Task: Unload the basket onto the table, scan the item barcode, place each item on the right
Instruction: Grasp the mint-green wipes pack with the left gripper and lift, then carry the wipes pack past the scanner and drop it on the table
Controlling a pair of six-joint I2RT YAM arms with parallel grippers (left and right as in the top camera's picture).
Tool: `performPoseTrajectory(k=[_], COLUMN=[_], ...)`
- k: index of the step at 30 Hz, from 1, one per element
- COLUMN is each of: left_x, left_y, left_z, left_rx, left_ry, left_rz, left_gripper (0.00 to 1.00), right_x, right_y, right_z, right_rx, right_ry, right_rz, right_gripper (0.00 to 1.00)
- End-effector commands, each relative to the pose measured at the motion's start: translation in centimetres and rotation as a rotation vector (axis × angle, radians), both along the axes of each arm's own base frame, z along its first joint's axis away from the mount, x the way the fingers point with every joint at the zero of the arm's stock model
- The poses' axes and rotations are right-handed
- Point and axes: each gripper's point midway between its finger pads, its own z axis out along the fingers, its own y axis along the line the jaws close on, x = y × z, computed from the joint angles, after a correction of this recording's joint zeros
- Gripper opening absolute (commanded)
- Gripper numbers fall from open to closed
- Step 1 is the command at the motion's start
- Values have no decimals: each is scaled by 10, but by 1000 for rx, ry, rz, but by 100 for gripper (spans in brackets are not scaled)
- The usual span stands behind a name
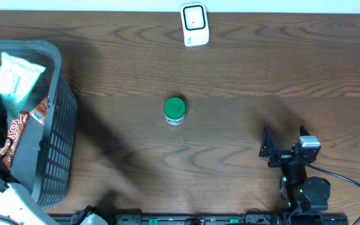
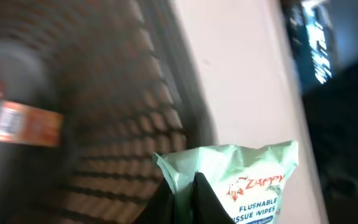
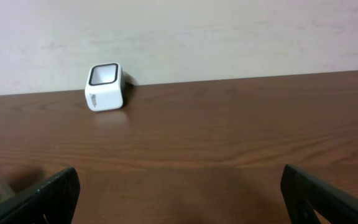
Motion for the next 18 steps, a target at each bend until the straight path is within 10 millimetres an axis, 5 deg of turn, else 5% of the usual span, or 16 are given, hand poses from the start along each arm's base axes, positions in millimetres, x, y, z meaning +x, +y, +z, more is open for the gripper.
performPoseTrajectory(k=[1,6,10,18], left_x=[8,21,27,32], left_y=[-50,-125,-204,-324], left_z=[29,36,28,-33], left_rx=[8,78,142,272], left_ry=[-97,-127,-129,45], left_rz=[-182,-470,-769,-1068], left_gripper=[7,7,7,7], right_x=[0,0,0,0], right_y=[1,1,1,1], right_z=[-1,-1,-1,-1], right_rx=[8,8,8,8], right_ry=[6,6,6,6], right_rz=[4,4,4,4], right_gripper=[99,99,99,99])
